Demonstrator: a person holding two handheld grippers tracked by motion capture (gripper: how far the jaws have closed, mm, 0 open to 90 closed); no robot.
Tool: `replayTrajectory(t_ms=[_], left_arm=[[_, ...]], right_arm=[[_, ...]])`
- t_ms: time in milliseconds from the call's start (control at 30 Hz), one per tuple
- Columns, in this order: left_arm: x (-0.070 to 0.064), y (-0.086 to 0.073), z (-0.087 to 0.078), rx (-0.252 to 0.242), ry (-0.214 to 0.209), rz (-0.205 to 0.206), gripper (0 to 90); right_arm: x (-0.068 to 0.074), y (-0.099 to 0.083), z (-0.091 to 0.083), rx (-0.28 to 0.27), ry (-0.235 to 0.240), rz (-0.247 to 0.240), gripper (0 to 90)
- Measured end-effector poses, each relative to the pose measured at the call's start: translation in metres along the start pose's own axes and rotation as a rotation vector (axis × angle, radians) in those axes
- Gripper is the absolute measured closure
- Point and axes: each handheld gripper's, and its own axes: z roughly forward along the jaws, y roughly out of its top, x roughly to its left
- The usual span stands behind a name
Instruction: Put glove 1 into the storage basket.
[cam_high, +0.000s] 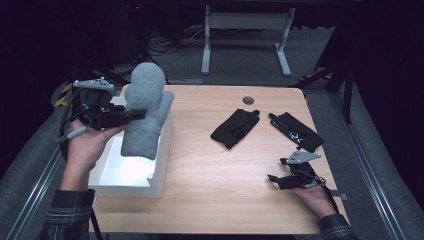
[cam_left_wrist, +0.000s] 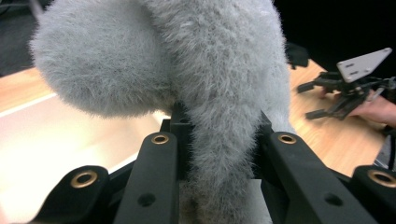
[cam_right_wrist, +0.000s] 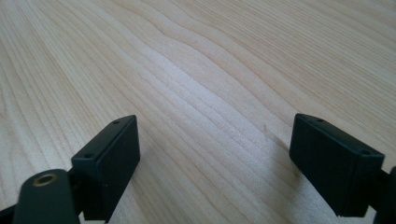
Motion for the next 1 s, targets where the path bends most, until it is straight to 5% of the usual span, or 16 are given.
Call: replayTrajectory(t_ms=[400,667,1000], left_arm=[[0.035,-0.044,0.011,0.059,0.046,-0.093,73.5],[0.056,-0.078,0.045,0.139,0.042,-0.163,73.5],[0.074,-0.098,0.08,0.231,0.057,-0.202,73.4]], right_arm=[[0.0,0.0,0.0,0.0,-0.001,0.001,16.7],[0.0,0.0,0.0,-0.001,-0.003,0.001,16.7],[0.0,0.0,0.0,-0.001,-0.005,0.001,16.7]])
